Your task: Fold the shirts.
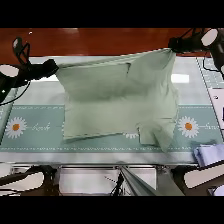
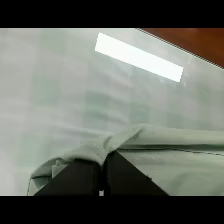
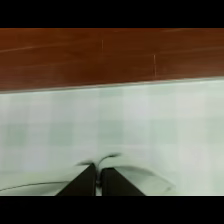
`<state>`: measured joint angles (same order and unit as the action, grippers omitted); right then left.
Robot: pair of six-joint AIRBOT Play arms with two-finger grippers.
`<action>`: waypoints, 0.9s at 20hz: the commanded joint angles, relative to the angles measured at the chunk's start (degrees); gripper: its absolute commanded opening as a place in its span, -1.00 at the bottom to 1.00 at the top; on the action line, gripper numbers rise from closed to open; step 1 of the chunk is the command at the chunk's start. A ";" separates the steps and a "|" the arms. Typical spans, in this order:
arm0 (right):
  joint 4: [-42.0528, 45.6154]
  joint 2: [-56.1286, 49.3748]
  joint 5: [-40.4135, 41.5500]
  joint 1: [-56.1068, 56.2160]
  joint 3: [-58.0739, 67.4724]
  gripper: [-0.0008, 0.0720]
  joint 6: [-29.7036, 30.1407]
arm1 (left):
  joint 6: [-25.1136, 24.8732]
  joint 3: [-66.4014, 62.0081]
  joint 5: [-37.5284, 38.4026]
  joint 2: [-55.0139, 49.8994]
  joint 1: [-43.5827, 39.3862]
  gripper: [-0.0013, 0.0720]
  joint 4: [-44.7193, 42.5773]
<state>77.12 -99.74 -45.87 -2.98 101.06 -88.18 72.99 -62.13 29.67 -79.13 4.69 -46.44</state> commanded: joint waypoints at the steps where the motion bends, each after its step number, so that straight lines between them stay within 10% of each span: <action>1: -0.13 -3.08 -3.72 0.00 0.00 -0.90 -0.52 | -0.57 0.02 -3.19 -3.39 -1.73 -0.89 0.15; 8: 7.43 -0.59 -27.08 -0.96 -0.02 -0.90 1.05 | 0.79 -0.52 20.41 -3.69 2.12 -0.89 -6.05; 15: 4.96 -2.36 -32.48 -0.42 -4.37 -0.90 0.72 | 5.73 -0.52 22.56 -7.69 2.08 -0.88 -8.00; 17: 5.86 -2.34 -32.11 -0.42 -4.39 -0.89 0.72 | 5.73 -0.55 22.67 -7.61 2.10 -0.51 -7.98; 18: 6.01 -2.34 -32.33 -0.44 -4.39 -0.53 0.74 | 5.73 -0.57 23.50 -7.61 2.12 -0.07 -7.98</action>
<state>82.72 -101.95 -76.86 -3.44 97.27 -87.35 77.89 -62.63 51.24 -86.35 6.74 -54.17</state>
